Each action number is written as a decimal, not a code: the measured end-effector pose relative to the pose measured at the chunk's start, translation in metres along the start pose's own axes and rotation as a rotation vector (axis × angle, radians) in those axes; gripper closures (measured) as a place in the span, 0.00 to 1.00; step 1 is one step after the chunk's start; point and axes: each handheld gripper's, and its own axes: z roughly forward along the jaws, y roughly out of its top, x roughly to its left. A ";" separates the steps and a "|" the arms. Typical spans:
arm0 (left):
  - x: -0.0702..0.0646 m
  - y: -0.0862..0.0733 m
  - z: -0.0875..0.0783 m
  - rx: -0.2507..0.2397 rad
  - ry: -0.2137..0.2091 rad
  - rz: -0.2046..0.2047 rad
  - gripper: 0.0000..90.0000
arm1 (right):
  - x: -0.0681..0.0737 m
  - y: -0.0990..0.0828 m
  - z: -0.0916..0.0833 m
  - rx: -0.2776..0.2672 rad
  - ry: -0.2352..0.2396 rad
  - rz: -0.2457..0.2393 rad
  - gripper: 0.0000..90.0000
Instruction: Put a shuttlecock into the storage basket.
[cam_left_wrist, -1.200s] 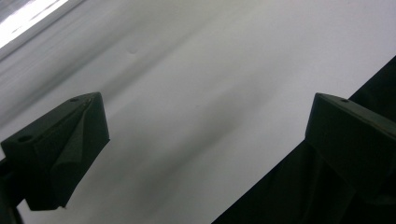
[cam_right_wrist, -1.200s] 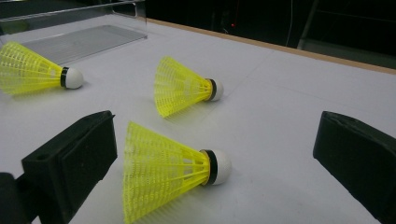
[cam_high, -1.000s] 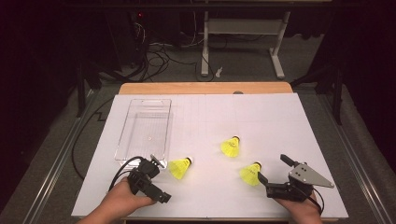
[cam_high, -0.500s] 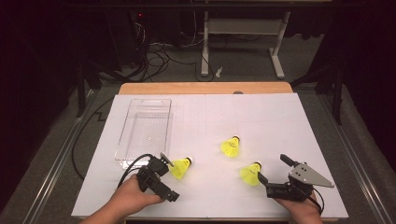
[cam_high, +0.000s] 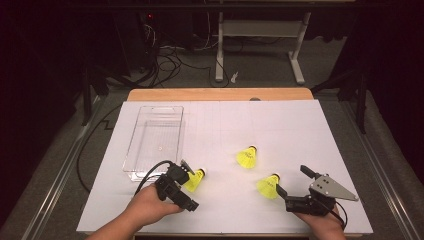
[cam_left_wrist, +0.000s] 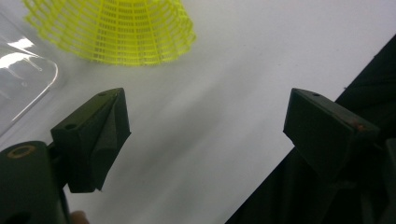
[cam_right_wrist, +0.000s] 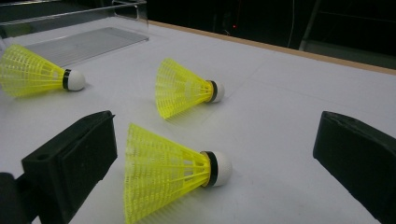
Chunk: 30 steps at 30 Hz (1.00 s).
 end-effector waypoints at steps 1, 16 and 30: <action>0.000 0.001 0.000 0.005 0.000 0.000 0.18 | 0.000 0.000 0.000 0.000 0.000 0.000 0.00; -0.001 0.007 0.001 -0.043 0.008 -0.006 0.38 | 0.000 0.000 0.000 -0.001 0.004 -0.002 0.00; 0.003 0.013 0.005 -0.040 0.014 -0.028 0.50 | 0.001 0.001 -0.001 -0.006 0.003 -0.005 0.00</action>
